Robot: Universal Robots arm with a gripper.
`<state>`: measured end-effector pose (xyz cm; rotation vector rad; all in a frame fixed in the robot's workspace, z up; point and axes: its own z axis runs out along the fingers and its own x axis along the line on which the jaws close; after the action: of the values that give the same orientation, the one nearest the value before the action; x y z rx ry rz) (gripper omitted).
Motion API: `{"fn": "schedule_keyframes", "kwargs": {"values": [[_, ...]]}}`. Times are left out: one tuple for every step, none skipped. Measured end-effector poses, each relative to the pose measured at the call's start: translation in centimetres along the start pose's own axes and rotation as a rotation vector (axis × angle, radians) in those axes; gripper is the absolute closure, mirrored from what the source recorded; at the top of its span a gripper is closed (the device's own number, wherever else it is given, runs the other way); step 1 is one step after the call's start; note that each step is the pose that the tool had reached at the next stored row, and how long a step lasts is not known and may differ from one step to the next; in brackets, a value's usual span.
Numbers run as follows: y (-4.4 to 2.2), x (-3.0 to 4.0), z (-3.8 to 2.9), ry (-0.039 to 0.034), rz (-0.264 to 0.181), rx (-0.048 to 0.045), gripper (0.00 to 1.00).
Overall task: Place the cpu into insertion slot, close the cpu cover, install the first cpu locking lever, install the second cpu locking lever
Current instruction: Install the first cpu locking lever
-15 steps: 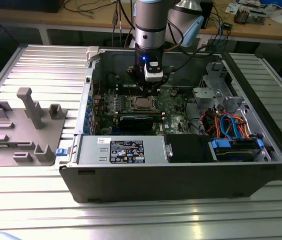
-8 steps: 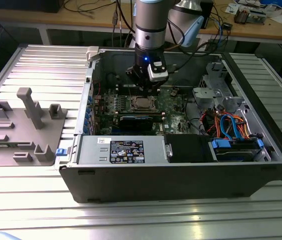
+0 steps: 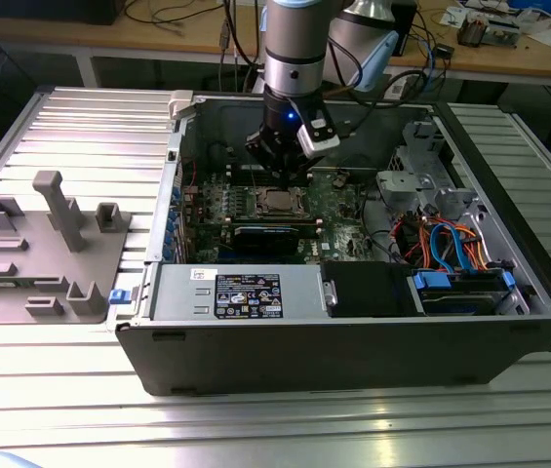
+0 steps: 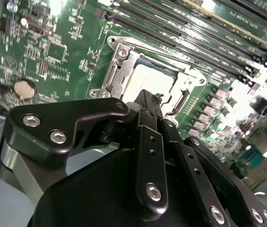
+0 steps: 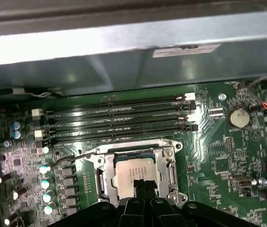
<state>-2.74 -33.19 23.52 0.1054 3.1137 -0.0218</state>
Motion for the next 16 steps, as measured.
{"fn": "schedule_keyframes", "kwargs": {"values": [[0.00,0.00,0.00,-0.0002,-0.020,-0.0004,0.89],[0.00,0.00,0.00,-0.0005,-0.038,-0.0010,0.89],[-0.01,0.00,-0.08,-0.0007,-0.056,-0.0014,0.89],[-0.01,0.00,-0.18,-0.0008,-0.061,-0.0016,0.89],[-0.01,-0.01,-0.41,-0.0009,-0.066,-0.0017,0.89],[-0.01,-0.01,-0.63,-0.0009,-0.071,-0.0018,0.89],[-0.01,-0.01,-0.79,-0.0009,-0.073,-0.0019,0.89],[-0.02,-0.02,-1.06,-0.0010,-0.077,-0.0020,0.89],[-0.02,-0.02,-1.28,-0.0010,-0.079,-0.0020,0.89],[-0.03,-0.02,-1.42,-0.0010,-0.081,-0.0020,0.89],[-0.03,-0.02,-1.46,-0.0011,-0.083,-0.0021,0.89],[-0.02,0.02,-1.45,-0.0012,-0.086,-0.0024,0.89],[-0.02,0.07,-1.45,-0.0012,-0.088,-0.0025,0.89],[-0.04,0.20,-1.49,-0.0012,-0.092,-0.0023,0.89],[-0.05,0.29,-1.62,-0.0012,-0.095,-0.0024,0.89],[-0.05,0.33,-1.71,-0.0013,-0.098,-0.0025,0.89]]}}
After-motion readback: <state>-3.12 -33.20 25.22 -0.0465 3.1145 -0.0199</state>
